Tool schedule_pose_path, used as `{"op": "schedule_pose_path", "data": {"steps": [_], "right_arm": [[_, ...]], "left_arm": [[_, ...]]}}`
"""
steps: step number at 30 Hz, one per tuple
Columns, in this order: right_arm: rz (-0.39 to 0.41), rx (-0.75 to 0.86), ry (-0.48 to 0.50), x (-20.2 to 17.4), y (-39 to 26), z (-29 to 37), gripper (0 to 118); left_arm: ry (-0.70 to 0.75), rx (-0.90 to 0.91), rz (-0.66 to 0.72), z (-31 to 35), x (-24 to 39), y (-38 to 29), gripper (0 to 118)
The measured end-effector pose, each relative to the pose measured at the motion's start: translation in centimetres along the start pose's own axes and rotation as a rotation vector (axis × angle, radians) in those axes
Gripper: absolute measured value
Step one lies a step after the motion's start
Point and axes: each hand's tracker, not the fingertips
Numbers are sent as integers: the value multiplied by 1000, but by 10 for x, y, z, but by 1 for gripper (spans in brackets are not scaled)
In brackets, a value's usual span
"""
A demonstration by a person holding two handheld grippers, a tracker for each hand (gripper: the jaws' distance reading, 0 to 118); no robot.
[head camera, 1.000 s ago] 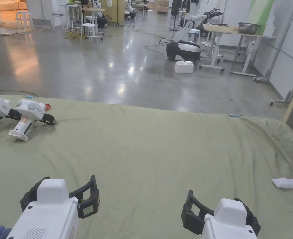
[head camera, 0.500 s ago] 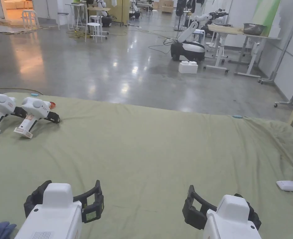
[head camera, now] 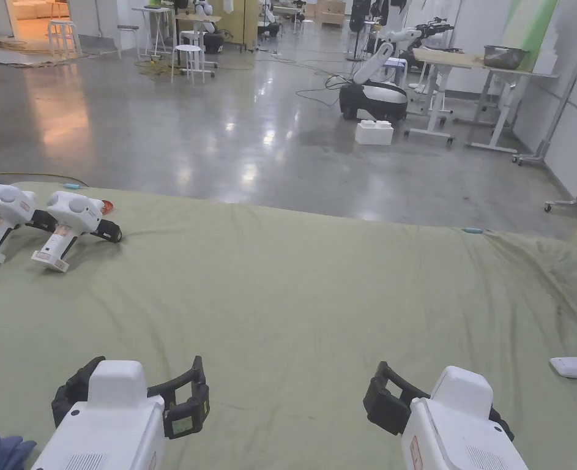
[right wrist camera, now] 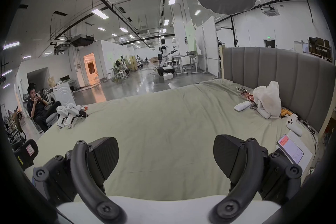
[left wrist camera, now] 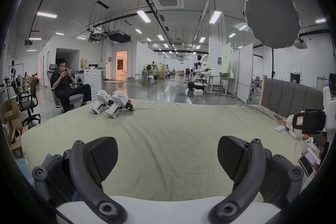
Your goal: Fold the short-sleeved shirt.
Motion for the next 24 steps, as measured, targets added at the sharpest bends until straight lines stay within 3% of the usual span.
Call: {"op": "schedule_pose_path", "data": {"steps": [10, 24], "right_arm": [[-47, -108, -13, -12, 6, -3, 107], [11, -133, 14, -7, 6, -7, 107]], "left_arm": [[-6, -16, 16, -1, 3, 10, 113], [-28, -14, 0, 2, 9, 10, 113]]}}
